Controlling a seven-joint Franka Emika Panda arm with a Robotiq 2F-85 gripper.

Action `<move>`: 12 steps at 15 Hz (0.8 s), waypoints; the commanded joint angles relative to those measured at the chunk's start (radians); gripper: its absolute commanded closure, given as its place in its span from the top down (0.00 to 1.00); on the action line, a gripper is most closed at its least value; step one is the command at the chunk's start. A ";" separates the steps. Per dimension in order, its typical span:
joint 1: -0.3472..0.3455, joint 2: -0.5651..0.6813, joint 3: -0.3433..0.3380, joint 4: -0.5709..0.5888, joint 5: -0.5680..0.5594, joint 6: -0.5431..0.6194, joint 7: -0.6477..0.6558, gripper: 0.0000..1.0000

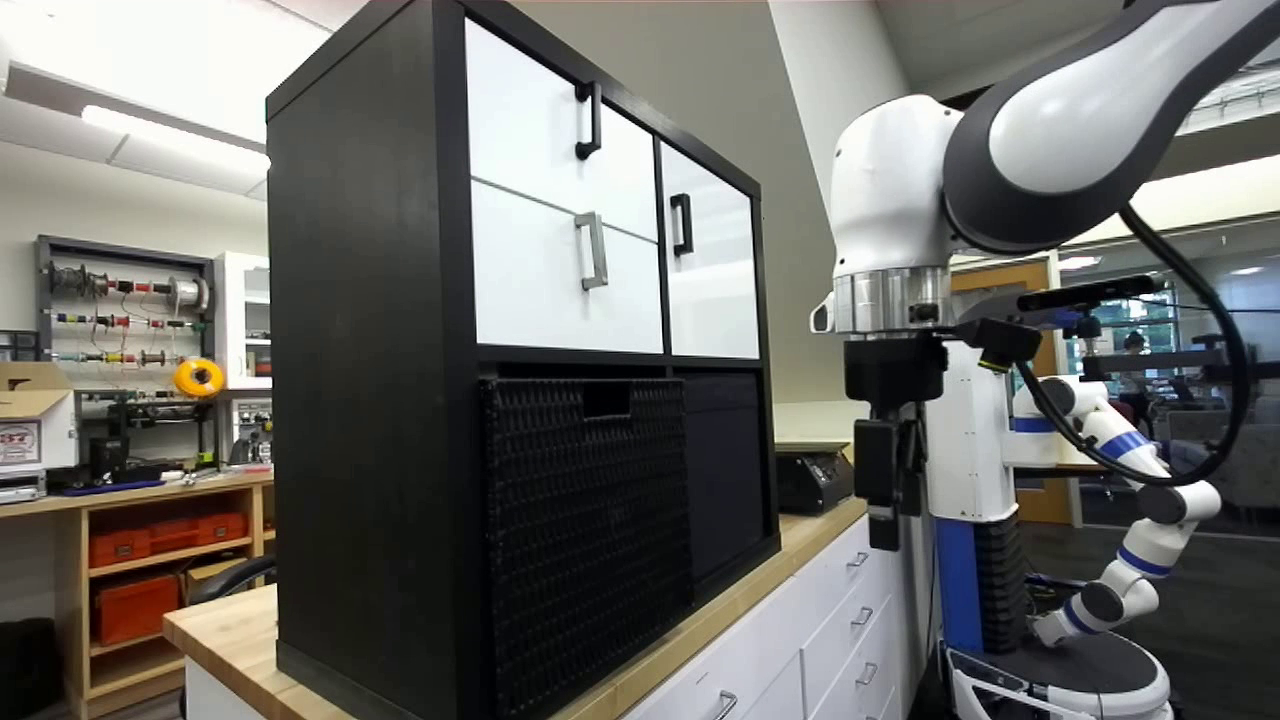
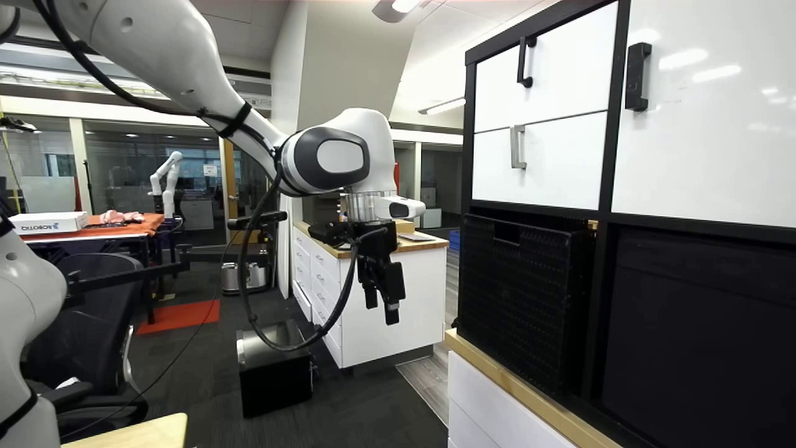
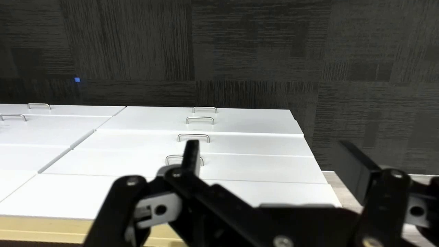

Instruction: Pull the black basket out of the bottom of the black cabinet

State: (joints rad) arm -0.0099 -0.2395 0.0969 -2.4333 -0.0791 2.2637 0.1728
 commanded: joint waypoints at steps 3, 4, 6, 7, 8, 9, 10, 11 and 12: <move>-0.002 0.107 -0.024 0.119 -0.032 0.020 0.020 1.00; -0.001 0.117 -0.027 0.136 -0.034 0.016 0.016 1.00; 0.009 0.098 -0.030 0.112 -0.013 0.011 0.002 1.00; 0.010 0.105 -0.030 0.120 -0.013 0.010 0.001 1.00; 0.010 0.107 -0.030 0.120 -0.013 0.010 0.001 1.00; 0.011 0.107 -0.030 0.118 -0.013 0.010 0.001 1.00; 0.011 0.107 -0.030 0.118 -0.013 0.010 0.001 1.00; 0.011 0.107 -0.030 0.118 -0.013 0.010 0.001 1.00; 0.011 0.107 -0.030 0.118 -0.013 0.010 0.001 1.00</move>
State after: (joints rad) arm -0.0091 -0.1320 0.0771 -2.3170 -0.0908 2.2768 0.1736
